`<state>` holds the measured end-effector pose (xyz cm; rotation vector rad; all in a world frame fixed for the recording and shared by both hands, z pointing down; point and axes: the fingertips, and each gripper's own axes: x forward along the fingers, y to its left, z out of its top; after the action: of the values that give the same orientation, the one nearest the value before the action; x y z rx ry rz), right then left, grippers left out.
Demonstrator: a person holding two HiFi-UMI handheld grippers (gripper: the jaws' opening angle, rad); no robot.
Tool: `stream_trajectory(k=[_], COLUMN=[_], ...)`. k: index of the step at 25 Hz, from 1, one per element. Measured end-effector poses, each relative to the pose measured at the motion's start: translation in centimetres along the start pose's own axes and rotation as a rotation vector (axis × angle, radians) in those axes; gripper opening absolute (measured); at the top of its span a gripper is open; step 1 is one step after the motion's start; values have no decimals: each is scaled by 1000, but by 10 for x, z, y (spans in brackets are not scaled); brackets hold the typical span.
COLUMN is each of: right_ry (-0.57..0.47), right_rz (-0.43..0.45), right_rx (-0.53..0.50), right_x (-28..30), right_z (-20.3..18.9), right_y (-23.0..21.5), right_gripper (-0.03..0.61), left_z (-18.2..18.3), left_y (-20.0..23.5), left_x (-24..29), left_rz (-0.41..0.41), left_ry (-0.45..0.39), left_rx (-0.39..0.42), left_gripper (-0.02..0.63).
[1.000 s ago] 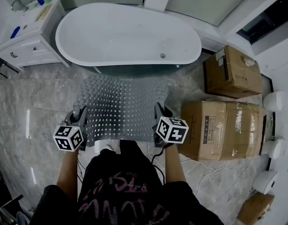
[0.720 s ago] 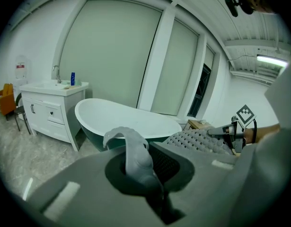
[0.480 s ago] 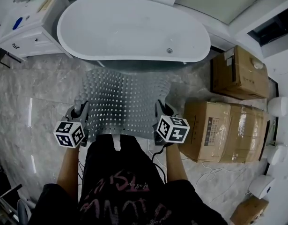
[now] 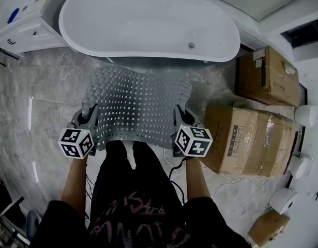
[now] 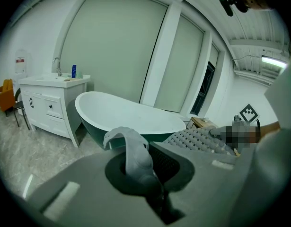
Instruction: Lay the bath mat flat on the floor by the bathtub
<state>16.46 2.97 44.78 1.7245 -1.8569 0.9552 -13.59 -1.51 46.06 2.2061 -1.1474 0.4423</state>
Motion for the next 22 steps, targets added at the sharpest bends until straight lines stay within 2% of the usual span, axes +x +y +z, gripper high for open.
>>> stream_trajectory(k=[13,22], right_ry=[29,39], right_rz=[-14,-25], right_rx=[-22,-25], right_x=[31,58], right_z=[-15,-33], right_y=[10,8], right_gripper=[55,55], left_z=[-12,-35], left_y=[35,55], left_x=[31,54], left_rz=[-15,-19], left_ry=[33,54], left_rx=[-1,0], left_gripper=[20,20])
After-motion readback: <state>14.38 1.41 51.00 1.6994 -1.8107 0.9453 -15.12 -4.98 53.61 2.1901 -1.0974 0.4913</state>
